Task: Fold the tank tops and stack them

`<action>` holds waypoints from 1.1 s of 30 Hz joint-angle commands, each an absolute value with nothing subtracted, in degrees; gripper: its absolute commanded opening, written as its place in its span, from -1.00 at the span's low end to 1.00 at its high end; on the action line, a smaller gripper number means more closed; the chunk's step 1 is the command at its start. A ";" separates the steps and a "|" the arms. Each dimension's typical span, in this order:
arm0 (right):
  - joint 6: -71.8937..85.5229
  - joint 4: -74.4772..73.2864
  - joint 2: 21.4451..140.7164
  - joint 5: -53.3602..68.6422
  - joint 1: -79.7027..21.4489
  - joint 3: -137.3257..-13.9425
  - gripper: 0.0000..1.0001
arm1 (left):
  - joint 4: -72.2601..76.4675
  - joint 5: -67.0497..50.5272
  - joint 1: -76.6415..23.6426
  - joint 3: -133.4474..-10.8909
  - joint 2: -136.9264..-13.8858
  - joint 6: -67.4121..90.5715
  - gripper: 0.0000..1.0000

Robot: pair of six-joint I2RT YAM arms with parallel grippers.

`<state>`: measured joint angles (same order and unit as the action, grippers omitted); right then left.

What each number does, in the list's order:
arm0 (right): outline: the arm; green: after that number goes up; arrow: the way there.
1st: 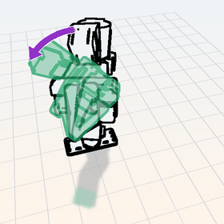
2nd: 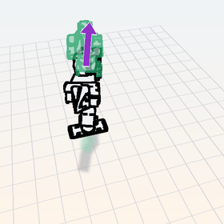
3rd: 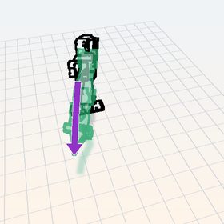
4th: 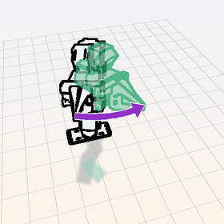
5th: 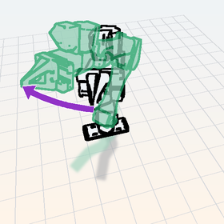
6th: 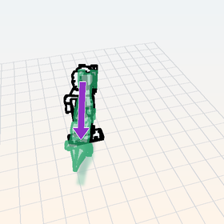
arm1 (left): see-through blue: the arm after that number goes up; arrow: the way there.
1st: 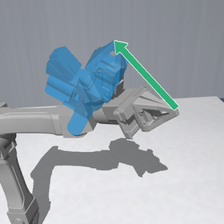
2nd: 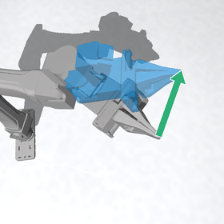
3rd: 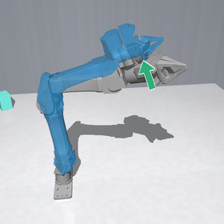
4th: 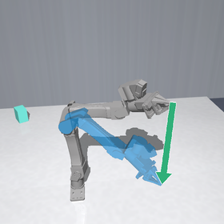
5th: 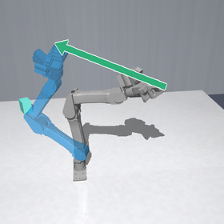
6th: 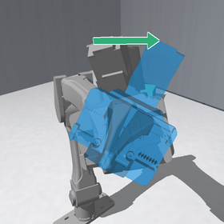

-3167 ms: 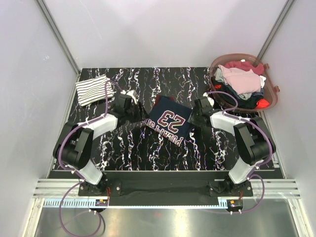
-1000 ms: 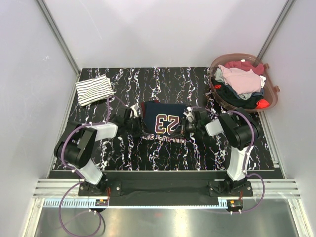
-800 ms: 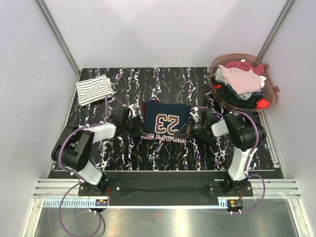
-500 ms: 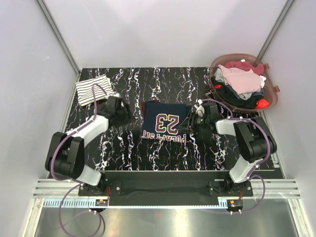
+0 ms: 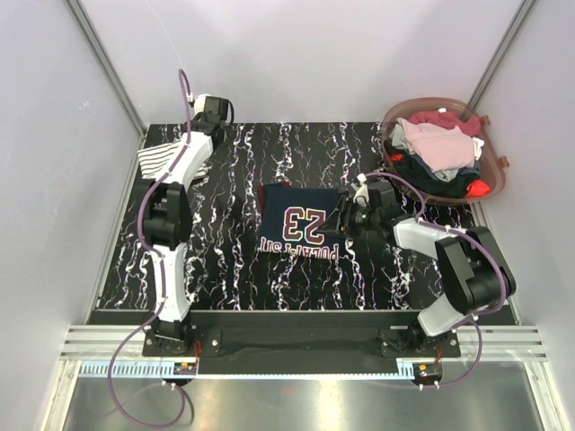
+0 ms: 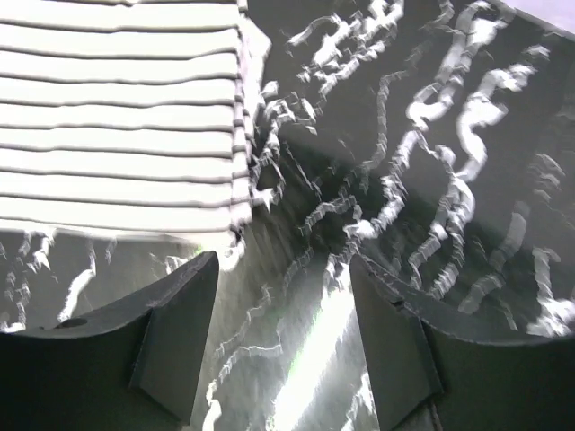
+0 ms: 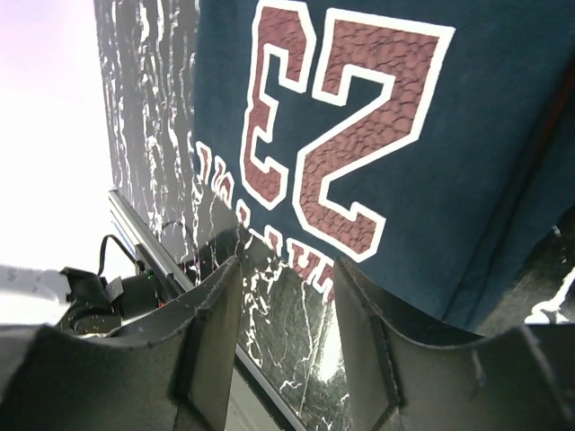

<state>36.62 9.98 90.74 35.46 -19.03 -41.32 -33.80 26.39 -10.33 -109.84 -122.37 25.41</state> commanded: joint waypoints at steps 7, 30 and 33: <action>35.07 10.98 86.31 33.66 -19.60 -39.81 0.06 | -47.81 39.20 -8.61 -131.75 -138.25 16.88 0.39; 35.42 11.34 85.25 34.10 -19.60 -39.46 0.08 | -56.25 30.07 -5.80 -127.98 -143.01 18.63 -0.04; 35.42 11.08 84.82 34.10 -19.69 -39.38 0.07 | -55.11 28.31 -5.36 -124.72 -141.42 18.72 -0.41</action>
<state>36.18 10.04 87.35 34.48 -19.46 -39.22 -54.35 31.90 -5.93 -127.04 -143.96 18.59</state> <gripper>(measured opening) 0.535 0.348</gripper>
